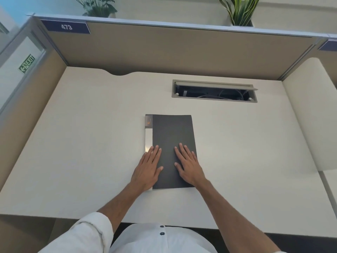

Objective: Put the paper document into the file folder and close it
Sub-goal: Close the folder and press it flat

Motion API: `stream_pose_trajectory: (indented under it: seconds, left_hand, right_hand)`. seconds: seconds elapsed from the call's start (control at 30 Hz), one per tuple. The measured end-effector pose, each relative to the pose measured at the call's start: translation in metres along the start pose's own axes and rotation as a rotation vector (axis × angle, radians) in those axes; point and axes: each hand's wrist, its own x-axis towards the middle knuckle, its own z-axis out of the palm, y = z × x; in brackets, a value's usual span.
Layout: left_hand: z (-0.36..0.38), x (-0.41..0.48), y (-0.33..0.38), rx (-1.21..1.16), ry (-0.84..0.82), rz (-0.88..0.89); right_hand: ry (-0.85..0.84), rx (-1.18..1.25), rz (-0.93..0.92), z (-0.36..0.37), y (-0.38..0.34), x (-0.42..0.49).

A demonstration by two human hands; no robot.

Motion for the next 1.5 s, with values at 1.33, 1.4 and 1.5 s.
stream_pose_trajectory:
  seconds: [1.33,1.4,1.5]
  left_hand:
    - [-0.129,0.227,-0.179,-0.052,-0.020,-0.024]
    - [-0.130,0.234,-0.180,-0.047,-0.018,-0.016]
    - [-0.132,0.241,-0.182,-0.035,-0.019,-0.009]
  right_hand:
    - [-0.014,0.081,-0.015,-0.082,-0.063,0.295]
    - [-0.015,0.081,-0.009,-0.085,-0.061,0.301]
    - [-0.020,0.080,0.000,-0.088,-0.060,0.307]
